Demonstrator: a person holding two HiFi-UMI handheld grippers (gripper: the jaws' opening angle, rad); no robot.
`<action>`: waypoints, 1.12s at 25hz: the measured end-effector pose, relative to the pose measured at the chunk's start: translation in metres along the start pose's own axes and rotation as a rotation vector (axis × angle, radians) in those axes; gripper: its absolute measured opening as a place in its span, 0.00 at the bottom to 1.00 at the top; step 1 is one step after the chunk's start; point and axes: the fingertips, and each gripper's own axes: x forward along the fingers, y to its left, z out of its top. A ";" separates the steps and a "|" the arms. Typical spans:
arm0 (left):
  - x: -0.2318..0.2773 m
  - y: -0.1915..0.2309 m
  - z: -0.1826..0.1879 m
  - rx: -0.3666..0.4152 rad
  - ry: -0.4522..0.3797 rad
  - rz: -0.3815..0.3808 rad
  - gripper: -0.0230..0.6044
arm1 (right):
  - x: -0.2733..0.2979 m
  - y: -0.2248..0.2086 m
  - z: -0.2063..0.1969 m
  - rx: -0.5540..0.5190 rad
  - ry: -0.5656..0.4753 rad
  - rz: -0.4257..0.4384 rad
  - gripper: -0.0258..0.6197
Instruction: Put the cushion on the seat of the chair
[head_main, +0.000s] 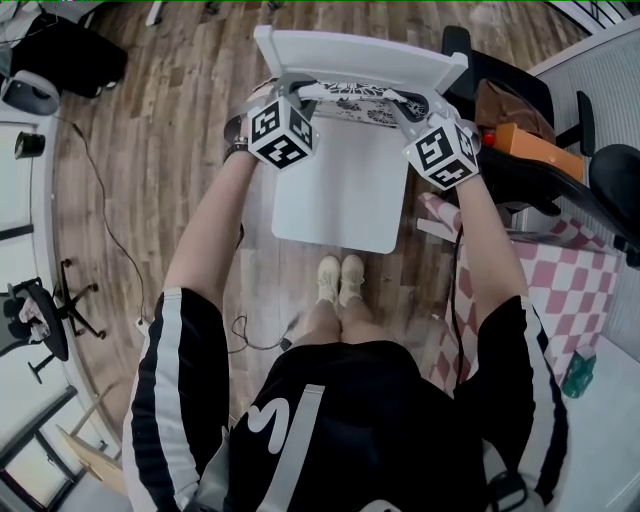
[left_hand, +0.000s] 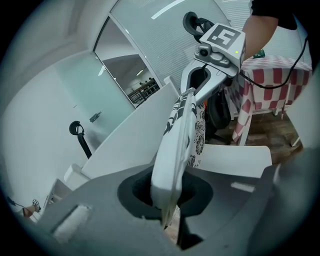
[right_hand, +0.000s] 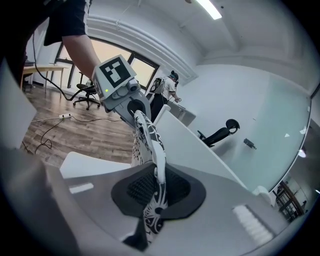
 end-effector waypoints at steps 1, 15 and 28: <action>0.001 -0.006 -0.005 -0.005 -0.001 -0.006 0.08 | 0.001 0.006 -0.003 0.002 0.002 0.012 0.06; 0.009 -0.103 -0.062 -0.067 0.034 -0.103 0.08 | 0.003 0.111 -0.056 0.076 0.066 0.154 0.06; 0.010 -0.163 -0.097 -0.062 0.057 -0.126 0.09 | 0.006 0.173 -0.087 0.111 0.099 0.207 0.06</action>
